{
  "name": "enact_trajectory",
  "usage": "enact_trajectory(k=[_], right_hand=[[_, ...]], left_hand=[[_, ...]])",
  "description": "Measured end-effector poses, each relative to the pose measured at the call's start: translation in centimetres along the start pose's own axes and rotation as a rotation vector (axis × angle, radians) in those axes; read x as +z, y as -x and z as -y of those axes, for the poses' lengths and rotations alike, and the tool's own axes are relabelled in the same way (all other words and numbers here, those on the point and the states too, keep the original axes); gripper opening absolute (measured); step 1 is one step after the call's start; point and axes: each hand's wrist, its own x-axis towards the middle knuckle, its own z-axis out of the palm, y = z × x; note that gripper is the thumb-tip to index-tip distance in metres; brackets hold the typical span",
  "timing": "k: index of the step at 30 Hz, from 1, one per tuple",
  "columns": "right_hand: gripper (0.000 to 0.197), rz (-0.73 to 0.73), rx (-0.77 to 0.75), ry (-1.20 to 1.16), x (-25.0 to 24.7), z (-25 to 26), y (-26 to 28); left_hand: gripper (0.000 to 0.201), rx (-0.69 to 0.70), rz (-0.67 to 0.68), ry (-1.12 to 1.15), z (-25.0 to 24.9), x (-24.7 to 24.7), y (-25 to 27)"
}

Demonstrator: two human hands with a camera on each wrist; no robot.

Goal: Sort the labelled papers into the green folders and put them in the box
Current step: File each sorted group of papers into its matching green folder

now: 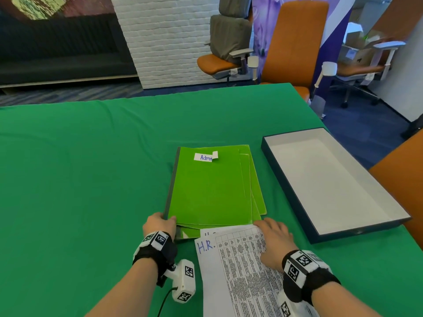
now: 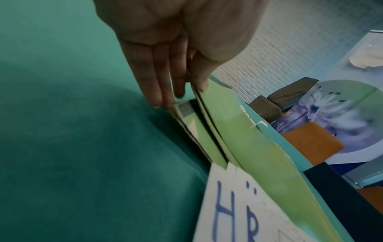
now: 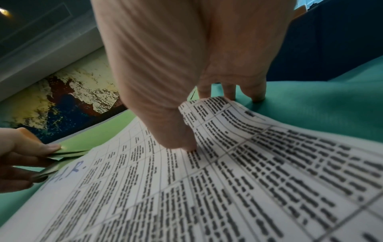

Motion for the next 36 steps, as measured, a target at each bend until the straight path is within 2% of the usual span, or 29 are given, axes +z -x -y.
enact_trajectory(k=[3,7,10,14,18,20,22,24,28,31,36], right_hand=[[0.081,0.012,0.013,0.014,0.0,0.1,0.0],[0.085,0.028,0.023,0.035,-0.3,0.3,0.1],[0.089,0.025,0.029,0.046,-0.4,0.3,0.1],[0.091,0.018,0.029,0.063,-1.0,0.3,0.1],[0.078,-0.099,0.005,0.018,-1.8,0.6,-0.3],[0.070,-0.091,-0.043,-0.028,-1.8,1.3,-0.6],[0.068,-0.069,-0.064,-0.030,-1.5,2.1,-0.8],[0.071,-0.054,-0.059,-0.003,-1.0,2.6,-1.0],[0.084,-0.058,-0.045,0.101,-0.1,2.6,-1.3],[0.084,-0.058,-0.039,0.118,-0.1,2.7,-1.6],[0.083,-0.042,-0.037,0.127,-0.5,3.0,-2.0]], left_hand=[[0.041,0.023,-0.067,0.050,0.5,-1.1,0.0],[0.043,-0.093,-0.116,0.412,0.5,-2.3,-0.3],[0.046,-0.103,-0.130,0.543,0.8,-3.5,-0.5],[0.050,-0.125,-0.104,0.605,1.6,-4.8,-0.6],[0.053,-0.147,-0.098,0.678,2.8,-5.9,-0.9],[0.054,-0.135,-0.112,0.694,3.3,-6.0,-1.0],[0.063,-0.199,-0.120,0.749,3.7,-5.9,-0.7],[0.069,-0.243,-0.103,0.854,3.8,-5.8,-0.4],[0.066,-0.225,-0.095,0.881,3.7,-6.0,0.1],[0.067,-0.220,-0.080,0.859,3.6,-5.9,0.2],[0.063,-0.200,-0.017,0.946,2.4,-4.9,0.7]])
